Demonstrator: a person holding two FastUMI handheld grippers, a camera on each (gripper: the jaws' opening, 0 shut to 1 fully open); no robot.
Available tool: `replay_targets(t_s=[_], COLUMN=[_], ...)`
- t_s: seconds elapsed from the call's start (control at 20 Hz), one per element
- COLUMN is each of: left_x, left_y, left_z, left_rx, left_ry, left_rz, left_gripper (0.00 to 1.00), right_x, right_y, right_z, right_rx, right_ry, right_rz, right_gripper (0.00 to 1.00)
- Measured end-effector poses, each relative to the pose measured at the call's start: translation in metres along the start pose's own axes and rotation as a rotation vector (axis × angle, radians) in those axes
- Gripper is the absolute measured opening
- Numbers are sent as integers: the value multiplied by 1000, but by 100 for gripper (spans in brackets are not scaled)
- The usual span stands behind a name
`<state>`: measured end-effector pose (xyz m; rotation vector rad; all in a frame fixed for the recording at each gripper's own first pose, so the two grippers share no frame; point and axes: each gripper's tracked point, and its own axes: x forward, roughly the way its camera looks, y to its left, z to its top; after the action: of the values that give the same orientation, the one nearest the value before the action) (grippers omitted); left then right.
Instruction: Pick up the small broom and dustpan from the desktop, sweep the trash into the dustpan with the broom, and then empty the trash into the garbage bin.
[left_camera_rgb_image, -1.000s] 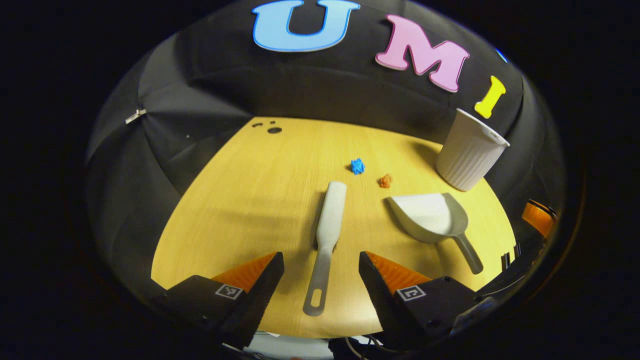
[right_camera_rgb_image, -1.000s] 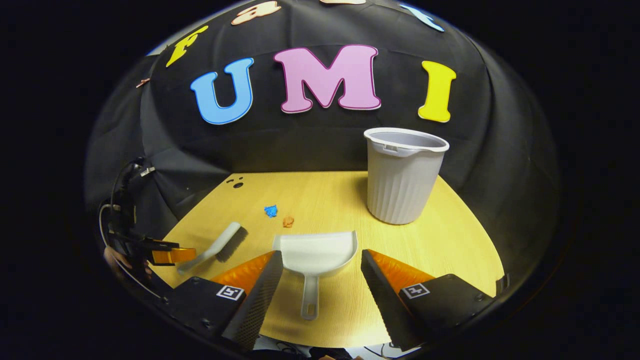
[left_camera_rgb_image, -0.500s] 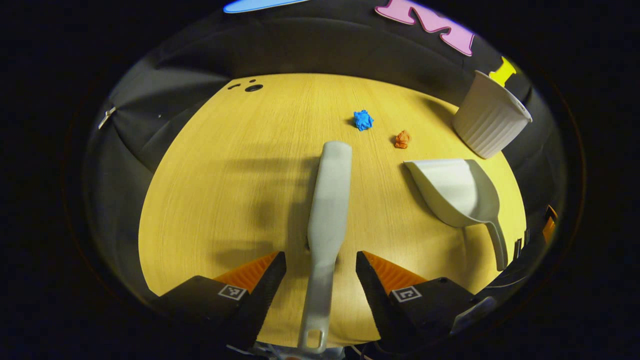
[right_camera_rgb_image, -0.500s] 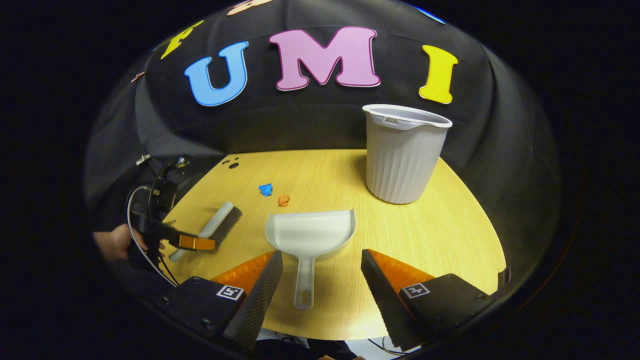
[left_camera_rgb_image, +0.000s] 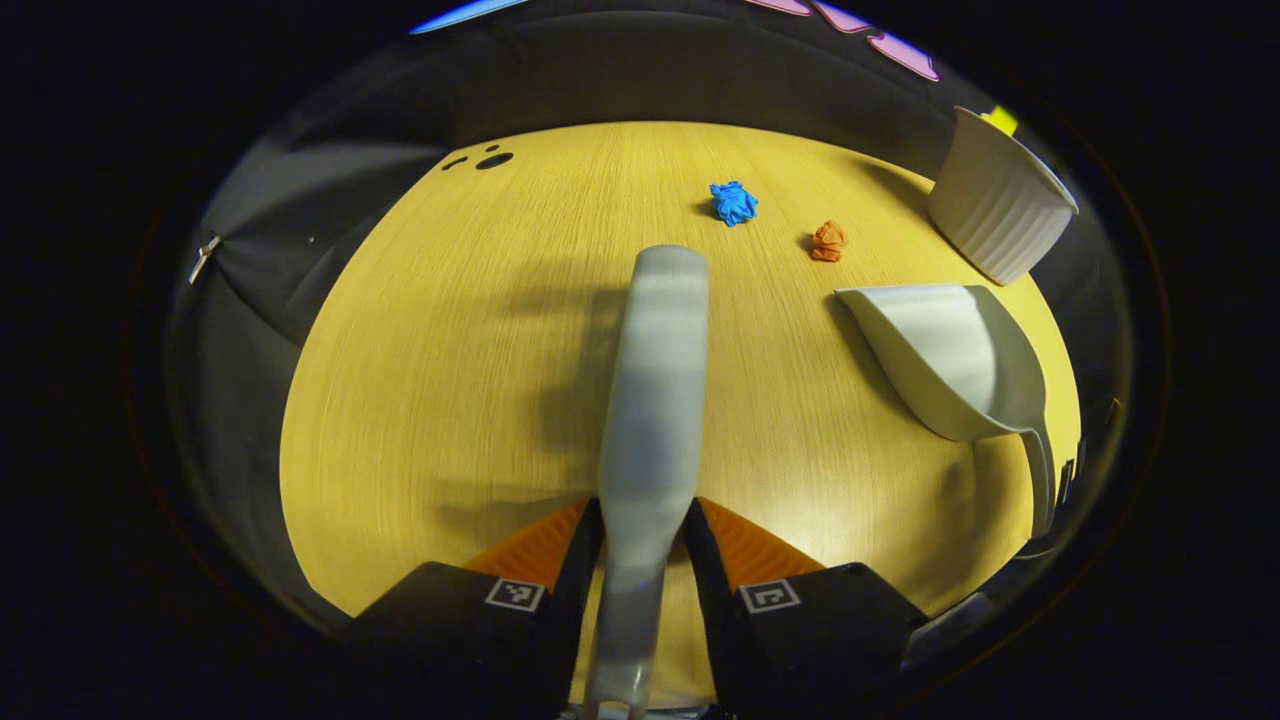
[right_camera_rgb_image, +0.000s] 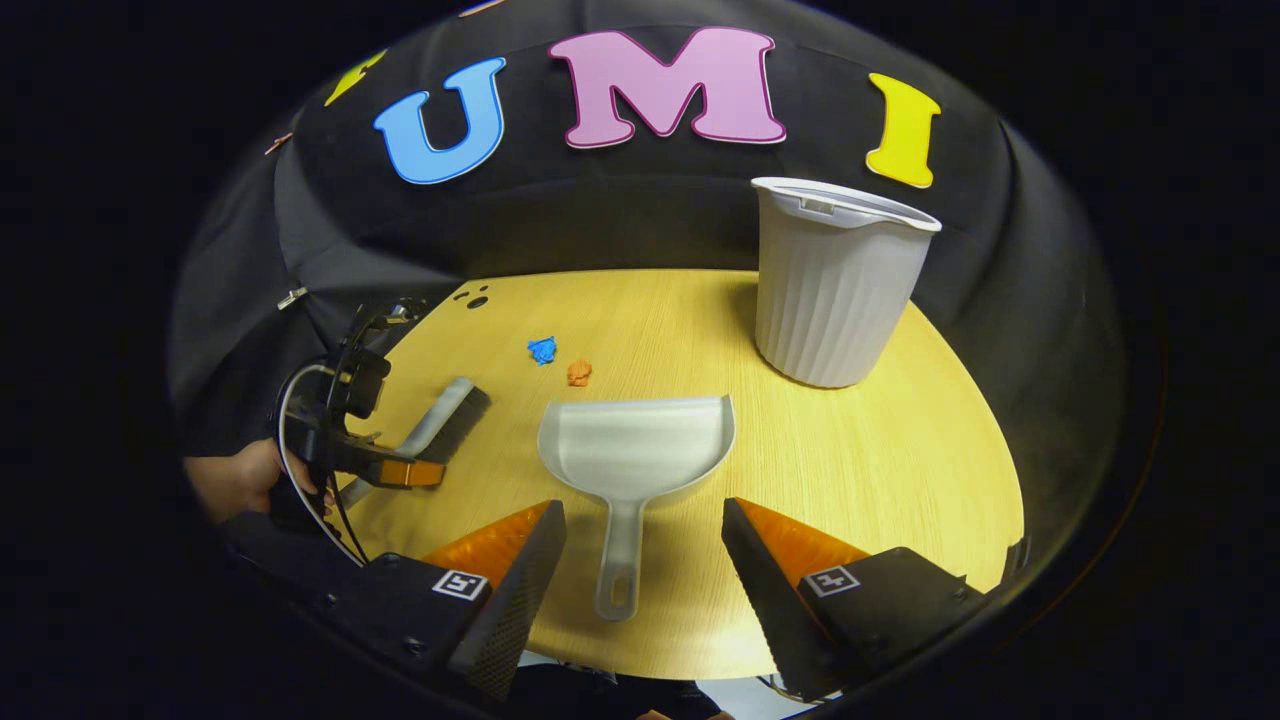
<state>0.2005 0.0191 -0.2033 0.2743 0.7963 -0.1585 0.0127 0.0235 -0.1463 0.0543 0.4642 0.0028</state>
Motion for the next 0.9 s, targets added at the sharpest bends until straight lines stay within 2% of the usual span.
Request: replay_targets(t_s=[0.05,0.1,0.25,0.7,0.9], left_x=[0,3,2,-16,-39], left_y=[0,0,0,7,10], left_z=[1,3,5,-4,-7], left_rx=[1,-1,-25,-107,-144], left_ry=[-5,-10,-20,-110,-169], left_rz=[1,3,23,54,47], left_gripper=[55,51,31,25,25], right_x=[3,5,21,44,60], right_y=[2,3,3,13,3], right_z=[-1,-4,-15,-46,-57], right_rx=[3,6,17,52,63], right_ry=[10,20,82,234,270], right_rz=[10,17,14,44,21], right_gripper=[98,99,99,99,99])
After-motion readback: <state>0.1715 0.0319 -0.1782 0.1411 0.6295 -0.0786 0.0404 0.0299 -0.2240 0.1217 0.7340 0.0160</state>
